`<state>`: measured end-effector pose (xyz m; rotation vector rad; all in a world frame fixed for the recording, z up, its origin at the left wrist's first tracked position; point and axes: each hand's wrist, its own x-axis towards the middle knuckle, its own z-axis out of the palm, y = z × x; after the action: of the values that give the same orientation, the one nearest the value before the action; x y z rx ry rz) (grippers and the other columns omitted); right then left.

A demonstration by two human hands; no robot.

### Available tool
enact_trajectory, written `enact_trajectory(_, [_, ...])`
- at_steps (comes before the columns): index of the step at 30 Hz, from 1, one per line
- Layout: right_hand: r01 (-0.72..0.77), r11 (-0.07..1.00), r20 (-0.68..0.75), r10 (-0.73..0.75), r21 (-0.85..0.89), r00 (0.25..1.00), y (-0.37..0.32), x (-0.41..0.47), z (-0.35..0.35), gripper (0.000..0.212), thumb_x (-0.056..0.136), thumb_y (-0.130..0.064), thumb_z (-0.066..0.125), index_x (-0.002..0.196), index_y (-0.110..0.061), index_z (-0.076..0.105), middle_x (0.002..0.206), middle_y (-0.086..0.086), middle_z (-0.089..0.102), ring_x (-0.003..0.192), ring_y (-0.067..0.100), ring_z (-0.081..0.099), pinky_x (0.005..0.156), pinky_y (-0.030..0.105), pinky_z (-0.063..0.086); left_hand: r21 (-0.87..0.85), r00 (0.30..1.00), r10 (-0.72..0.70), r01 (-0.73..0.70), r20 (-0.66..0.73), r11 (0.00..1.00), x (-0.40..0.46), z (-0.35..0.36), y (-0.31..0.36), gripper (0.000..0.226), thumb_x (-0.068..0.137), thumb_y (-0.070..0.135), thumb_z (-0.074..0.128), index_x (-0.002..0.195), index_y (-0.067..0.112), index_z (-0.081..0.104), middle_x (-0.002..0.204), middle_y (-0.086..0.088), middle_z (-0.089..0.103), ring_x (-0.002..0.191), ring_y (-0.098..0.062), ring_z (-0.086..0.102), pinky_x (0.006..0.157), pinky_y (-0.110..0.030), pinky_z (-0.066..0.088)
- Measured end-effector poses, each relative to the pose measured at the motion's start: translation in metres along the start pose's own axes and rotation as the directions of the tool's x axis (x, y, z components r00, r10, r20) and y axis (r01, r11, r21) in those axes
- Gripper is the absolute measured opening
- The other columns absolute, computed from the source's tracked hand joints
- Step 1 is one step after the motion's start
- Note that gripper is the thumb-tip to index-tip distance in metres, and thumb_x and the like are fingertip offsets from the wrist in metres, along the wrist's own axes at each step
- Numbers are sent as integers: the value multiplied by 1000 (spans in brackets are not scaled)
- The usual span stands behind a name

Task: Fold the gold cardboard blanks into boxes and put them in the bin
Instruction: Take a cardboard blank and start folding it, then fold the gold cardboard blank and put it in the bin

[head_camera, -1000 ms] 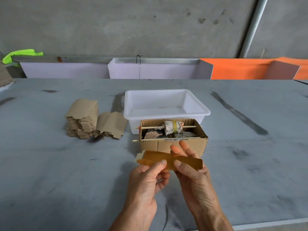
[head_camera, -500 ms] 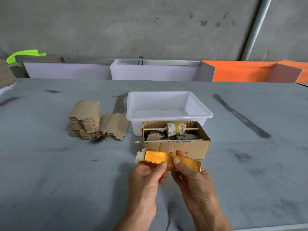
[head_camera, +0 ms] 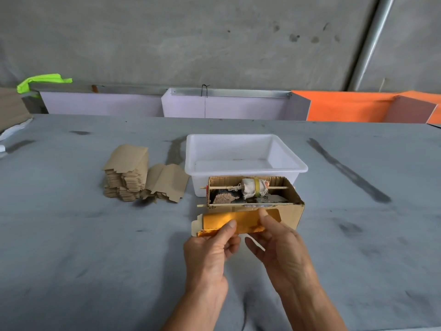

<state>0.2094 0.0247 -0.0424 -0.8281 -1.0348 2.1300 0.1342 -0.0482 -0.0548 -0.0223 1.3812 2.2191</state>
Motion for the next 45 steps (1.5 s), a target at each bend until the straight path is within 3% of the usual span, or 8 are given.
enact_trajectory(3, [7,994,23,-4,-105,1000,3,-5,1,23,56,-19,77,78,-14,69,78,5,71,76,15,67,70,33,46,-5,1000,-7,7,6,1000,2,1,2,8,75,1,73,69,5,68,56,-8,66,45,-14,61,44,-23,51])
enact_trajectory(9, [-6,983,-113,-15,-183,993,1,2,11,21,73,1,74,66,-13,60,53,-2,63,63,16,62,61,30,43,-10,996,-92,92,10,996,5,-2,12,13,78,17,74,75,8,64,57,-8,64,46,-17,58,44,-24,51])
enact_trajectory(13, [15,966,-107,-44,-259,993,-11,9,12,26,71,0,76,57,-14,59,50,0,61,61,18,62,59,30,45,48,999,-37,36,10,998,17,-9,29,20,77,7,73,61,11,61,49,-4,59,39,-12,54,38,-22,48])
enact_trajectory(19, [-42,983,24,47,-181,999,-13,8,20,4,76,-10,73,74,-10,70,74,8,72,65,15,67,57,27,48,96,1000,14,-12,-27,995,23,-8,35,17,79,7,72,66,8,62,54,-6,65,43,-16,59,41,-23,49])
enact_trajectory(28, [57,930,-44,-78,-364,996,-17,15,35,18,86,-7,65,69,-9,66,54,0,64,51,7,59,55,25,46,134,998,-58,57,-2,989,20,-5,40,9,82,6,68,74,6,64,57,-11,66,48,-21,61,43,-26,51])
enact_trajectory(35, [200,845,55,-200,-496,978,-54,57,88,18,91,0,56,87,-16,64,56,-2,68,45,8,63,42,19,48,163,997,55,-65,62,984,44,4,60,20,92,14,56,79,4,67,65,-10,71,51,-19,60,49,-26,49])
enact_trajectory(42, [112,712,-79,-230,-693,970,-72,176,128,9,88,2,58,82,-4,61,91,18,68,66,21,63,65,31,57,159,960,256,-238,-109,958,99,-19,64,28,95,8,50,73,4,67,55,-6,68,50,-20,51,53,-28,40])
enact_trajectory(45, [27,607,-118,-197,-794,973,-60,212,130,9,87,3,57,94,4,63,83,18,66,71,25,63,76,37,58,163,954,257,-232,-153,959,117,-25,58,31,96,8,48,70,6,65,52,-5,66,49,-20,50,52,-28,39])
